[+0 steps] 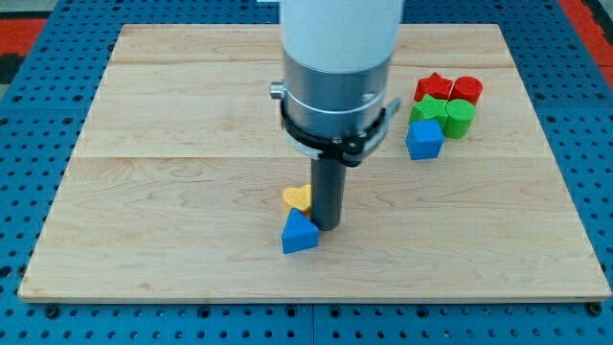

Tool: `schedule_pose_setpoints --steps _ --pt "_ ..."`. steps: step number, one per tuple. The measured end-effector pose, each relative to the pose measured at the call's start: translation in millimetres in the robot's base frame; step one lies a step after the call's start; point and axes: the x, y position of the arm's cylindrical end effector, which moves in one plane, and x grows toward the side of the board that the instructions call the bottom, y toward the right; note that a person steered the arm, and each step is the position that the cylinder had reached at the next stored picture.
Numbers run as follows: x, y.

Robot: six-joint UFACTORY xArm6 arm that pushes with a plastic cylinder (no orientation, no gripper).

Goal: Separate the blue triangle from the yellow heart

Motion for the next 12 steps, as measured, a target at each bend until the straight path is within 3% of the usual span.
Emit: schedule_pose_setpoints --steps 2,4,5,7,8,10,12 --pt "7 25" --pt "56 13" --pt "32 -37" --pt "-24 -50" --pt "-31 -47" --pt "-44 -97" --pt "-96 -87"
